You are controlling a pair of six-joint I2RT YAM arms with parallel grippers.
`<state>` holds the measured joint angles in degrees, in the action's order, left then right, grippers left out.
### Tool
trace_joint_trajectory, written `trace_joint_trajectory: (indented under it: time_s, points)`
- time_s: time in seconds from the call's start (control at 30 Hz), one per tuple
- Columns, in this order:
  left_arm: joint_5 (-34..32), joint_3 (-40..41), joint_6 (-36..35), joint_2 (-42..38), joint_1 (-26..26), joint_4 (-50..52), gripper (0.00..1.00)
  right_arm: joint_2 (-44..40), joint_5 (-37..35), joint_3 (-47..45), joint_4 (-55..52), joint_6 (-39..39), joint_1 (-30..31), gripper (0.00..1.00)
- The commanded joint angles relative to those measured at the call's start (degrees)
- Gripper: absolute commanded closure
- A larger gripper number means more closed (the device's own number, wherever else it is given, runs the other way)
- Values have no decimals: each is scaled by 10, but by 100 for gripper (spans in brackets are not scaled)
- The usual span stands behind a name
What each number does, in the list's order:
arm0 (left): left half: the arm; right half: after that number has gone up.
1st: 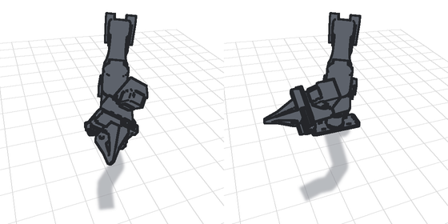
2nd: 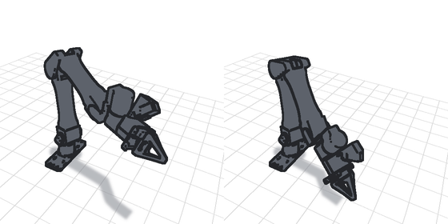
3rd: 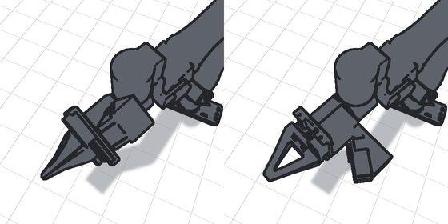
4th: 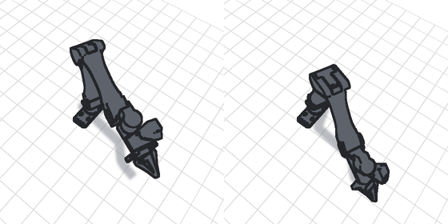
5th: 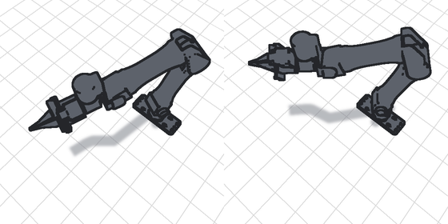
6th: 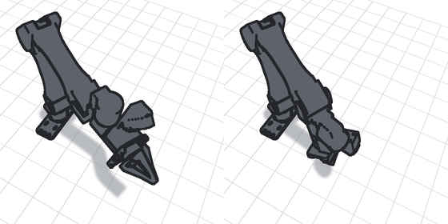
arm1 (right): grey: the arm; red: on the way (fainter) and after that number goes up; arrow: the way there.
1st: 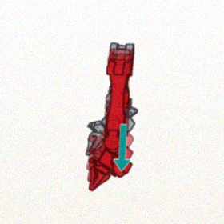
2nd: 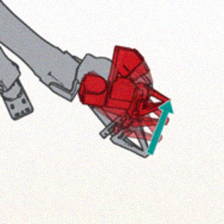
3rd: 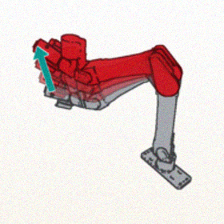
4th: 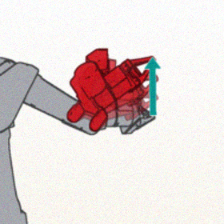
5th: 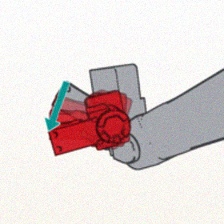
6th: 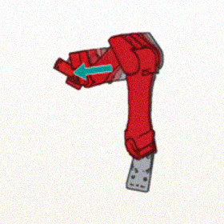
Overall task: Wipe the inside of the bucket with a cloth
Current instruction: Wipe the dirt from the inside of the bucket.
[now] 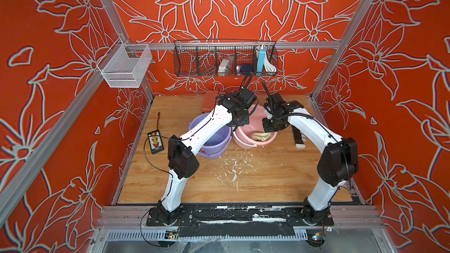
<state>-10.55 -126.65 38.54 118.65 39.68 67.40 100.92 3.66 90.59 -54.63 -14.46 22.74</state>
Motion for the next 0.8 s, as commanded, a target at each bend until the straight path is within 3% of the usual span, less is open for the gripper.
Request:
trace_joint_trajectory:
  time_s: [0.0,0.13,0.47,0.53,0.6,0.77]
  points:
    - [28,0,-7,-22,-2,1,100,-7,-64,37,14,10,2,100]
    - [47,-2,-12,-16,0,6,100,15,-27,77,58,14,5,100]
    - [70,-12,-15,5,9,19,100,87,199,185,122,-10,10,100]
    - [71,-11,-14,5,9,16,100,88,217,182,127,-16,10,100]
    - [70,-11,-13,4,9,13,100,81,206,167,130,-13,10,100]
    - [13,-16,-7,-2,7,24,100,56,39,157,54,-3,5,100]
